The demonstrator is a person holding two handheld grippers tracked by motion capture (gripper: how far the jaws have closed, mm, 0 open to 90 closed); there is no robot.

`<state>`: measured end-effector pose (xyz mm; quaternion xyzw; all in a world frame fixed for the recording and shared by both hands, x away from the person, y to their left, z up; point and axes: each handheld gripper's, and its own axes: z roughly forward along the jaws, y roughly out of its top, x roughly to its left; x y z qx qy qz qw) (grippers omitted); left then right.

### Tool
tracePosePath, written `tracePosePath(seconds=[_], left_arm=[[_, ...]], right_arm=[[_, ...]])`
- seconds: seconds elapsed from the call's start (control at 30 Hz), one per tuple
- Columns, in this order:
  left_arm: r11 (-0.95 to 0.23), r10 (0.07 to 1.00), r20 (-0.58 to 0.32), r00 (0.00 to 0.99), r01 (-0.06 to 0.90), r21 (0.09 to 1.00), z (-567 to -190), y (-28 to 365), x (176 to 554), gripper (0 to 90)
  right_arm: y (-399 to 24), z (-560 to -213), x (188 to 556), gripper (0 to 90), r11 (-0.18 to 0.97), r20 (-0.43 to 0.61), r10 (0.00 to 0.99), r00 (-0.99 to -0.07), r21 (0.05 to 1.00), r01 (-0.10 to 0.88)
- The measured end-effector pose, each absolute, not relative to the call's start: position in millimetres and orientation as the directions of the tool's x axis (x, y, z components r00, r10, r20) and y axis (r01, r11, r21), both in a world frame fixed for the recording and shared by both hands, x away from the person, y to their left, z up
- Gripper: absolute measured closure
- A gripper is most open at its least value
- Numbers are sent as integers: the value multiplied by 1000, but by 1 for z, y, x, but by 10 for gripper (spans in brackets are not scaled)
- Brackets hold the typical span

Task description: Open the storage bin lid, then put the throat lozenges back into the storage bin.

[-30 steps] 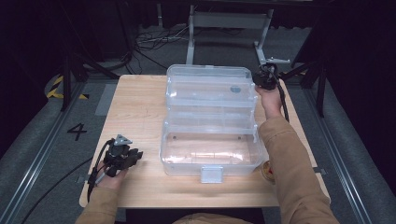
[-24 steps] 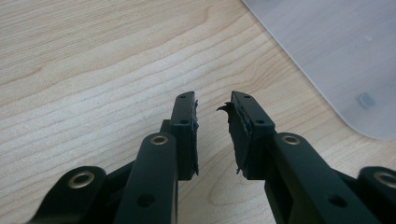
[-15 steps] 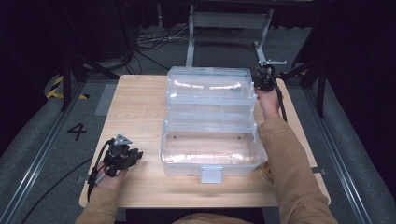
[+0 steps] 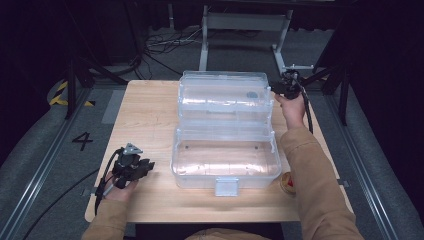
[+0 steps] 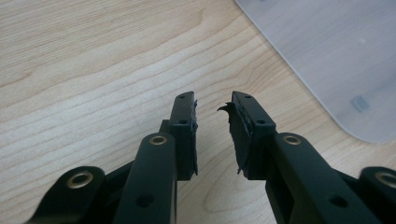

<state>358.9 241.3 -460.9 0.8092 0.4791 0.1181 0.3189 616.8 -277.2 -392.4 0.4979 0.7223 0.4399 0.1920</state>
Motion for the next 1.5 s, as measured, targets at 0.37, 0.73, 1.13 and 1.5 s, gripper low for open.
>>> tracePosePath(seconds=[0.37,0.73,1.13,1.5], left_arm=[[-328,847,-121,518,687,648,-454,237,366,694],[-327,842,-126,525,681,655,-451,233,375,693],[-327,834,-133,536,673,664,-446,229,388,689],[-330,842,-134,523,694,640,-448,236,402,672]], right_arm=[[-303,-364,579,487,140,126,870,-477,864,484],[-328,-331,521,354,90,173,848,-501,885,457],[-334,-317,463,170,196,144,818,-557,841,505],[-341,-317,419,324,316,89,780,-619,798,514]])
